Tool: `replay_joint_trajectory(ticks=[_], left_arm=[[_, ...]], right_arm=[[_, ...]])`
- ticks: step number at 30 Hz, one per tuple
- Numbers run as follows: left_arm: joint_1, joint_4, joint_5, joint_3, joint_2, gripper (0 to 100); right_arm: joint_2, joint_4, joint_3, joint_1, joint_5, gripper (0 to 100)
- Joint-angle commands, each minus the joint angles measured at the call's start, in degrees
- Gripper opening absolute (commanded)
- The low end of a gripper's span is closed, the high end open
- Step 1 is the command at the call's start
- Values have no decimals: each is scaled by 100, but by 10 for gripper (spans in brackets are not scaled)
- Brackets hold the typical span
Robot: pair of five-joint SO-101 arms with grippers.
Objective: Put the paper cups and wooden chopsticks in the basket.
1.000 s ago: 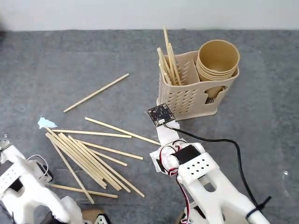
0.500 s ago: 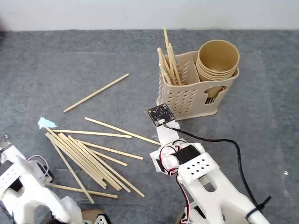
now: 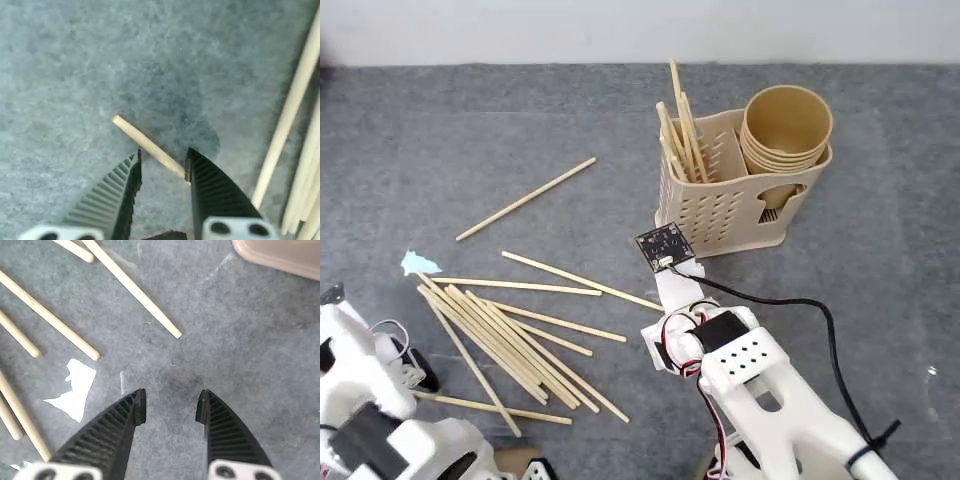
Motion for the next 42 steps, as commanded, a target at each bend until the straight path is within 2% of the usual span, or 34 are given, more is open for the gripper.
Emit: replay_joint_trajectory(ticks=[1, 4, 8, 16, 20, 28, 42], left_arm=[[9, -712, -9, -224, 369, 141], [9, -1064, -9, -171, 642, 126], [26, -1275, -9, -207, 862, 7], [62, -1231, 26, -215, 563, 13], [220, -1213, 369, -215, 141, 13], [1011, -246, 1064, -813, -501, 12], [2119, 1152, 2127, -2791, -536, 12]], right_arm=[[-180, 40, -44, 40, 79, 182], [-180, 40, -44, 40, 79, 182], [-180, 40, -44, 40, 79, 182], [-180, 40, -44, 40, 79, 182], [-180, 40, -44, 40, 79, 182], [-180, 40, -44, 40, 79, 182], [-180, 40, -44, 40, 79, 182]])
